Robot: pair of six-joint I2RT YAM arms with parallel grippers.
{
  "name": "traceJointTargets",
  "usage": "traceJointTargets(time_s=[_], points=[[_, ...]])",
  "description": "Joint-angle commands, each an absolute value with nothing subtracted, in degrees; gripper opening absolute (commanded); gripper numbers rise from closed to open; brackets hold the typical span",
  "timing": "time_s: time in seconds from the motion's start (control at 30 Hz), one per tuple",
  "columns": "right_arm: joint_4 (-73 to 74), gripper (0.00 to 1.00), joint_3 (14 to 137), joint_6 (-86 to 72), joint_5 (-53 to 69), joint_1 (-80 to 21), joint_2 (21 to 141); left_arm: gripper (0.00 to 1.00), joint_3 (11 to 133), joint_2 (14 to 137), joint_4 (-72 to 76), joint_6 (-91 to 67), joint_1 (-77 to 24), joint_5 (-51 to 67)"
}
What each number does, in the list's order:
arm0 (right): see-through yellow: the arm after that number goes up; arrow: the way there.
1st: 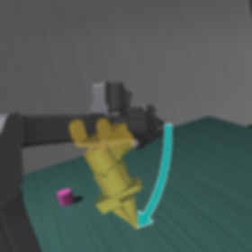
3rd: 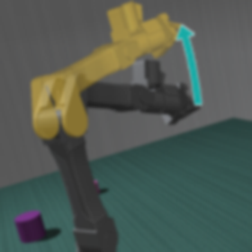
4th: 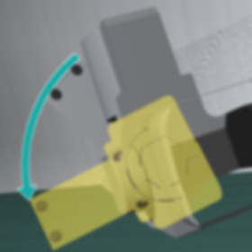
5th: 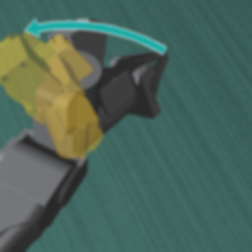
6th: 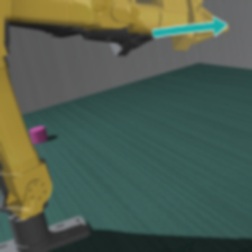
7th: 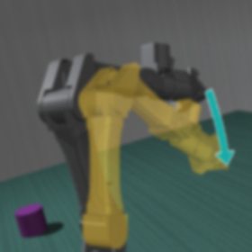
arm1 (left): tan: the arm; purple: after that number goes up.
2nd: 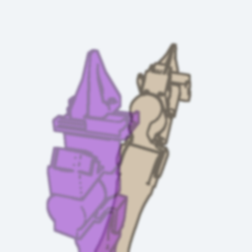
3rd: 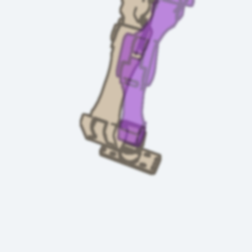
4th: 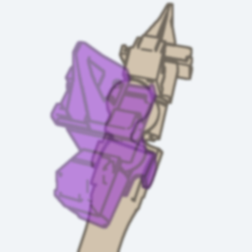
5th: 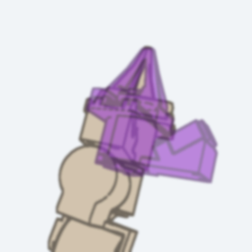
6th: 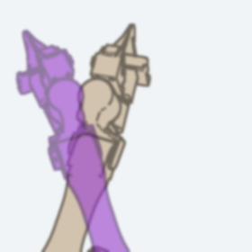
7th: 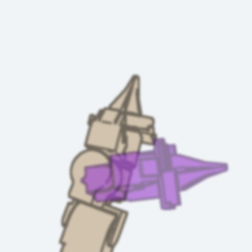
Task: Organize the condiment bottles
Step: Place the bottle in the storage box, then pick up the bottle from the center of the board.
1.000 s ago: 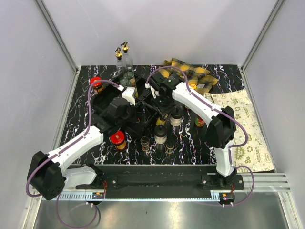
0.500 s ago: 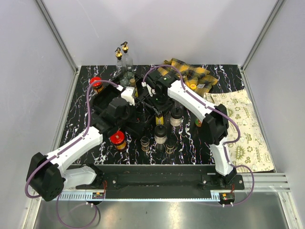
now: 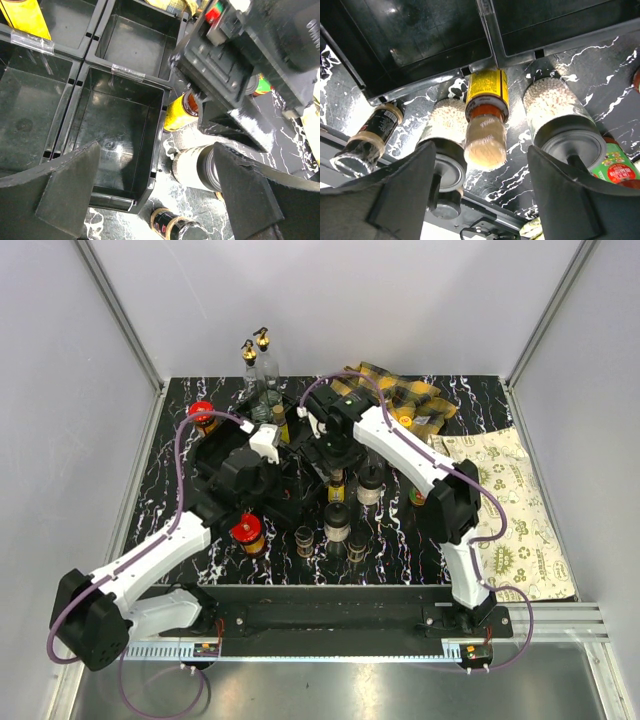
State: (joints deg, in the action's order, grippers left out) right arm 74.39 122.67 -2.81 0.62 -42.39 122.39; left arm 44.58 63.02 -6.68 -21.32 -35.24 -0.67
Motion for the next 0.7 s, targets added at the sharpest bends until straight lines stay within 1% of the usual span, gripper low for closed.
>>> traceJointTargets(time_s=[0.0,0.07,0.13,0.23,0.3,0.33,0.47,0.67], points=[[72.9,0.86,123.8,-3.7,-2.5,-42.8,113.5,0.98,43.2,60.1,-1.7,-19.3,-35.5,-0.4],[71.1,0.89,122.4,-5.2,-3.9,-42.5,109.6,0.99,43.0,59.8,-0.7,-19.1,-35.5,-0.3],[70.1,0.9,121.3,-6.6,-4.7,-41.3,105.9,0.99,43.2,60.0,-0.2,-19.0,-35.8,1.8],[66.5,0.91,116.5,-10.1,-6.5,-37.6,100.7,0.99,45.3,62.3,1.6,-18.2,-37.0,2.6],[64.7,0.9,113.6,-12.6,-6.4,-34.1,98.1,0.99,48.0,65.8,1.9,-17.1,-38.7,2.1],[62.8,0.91,110.3,-13.8,-6.4,-33.3,95.6,0.99,48.9,67.0,1.9,-16.9,-39.2,1.8],[59.6,0.9,103.7,-15.5,-6.9,-30.2,90.1,0.98,53.4,75.2,2.1,-15.1,-42.0,-1.4],[57.4,0.91,97.4,-16.1,-6.7,-27.8,84.8,0.92,59.1,82.8,2.1,-13.9,-43.9,-3.3]])
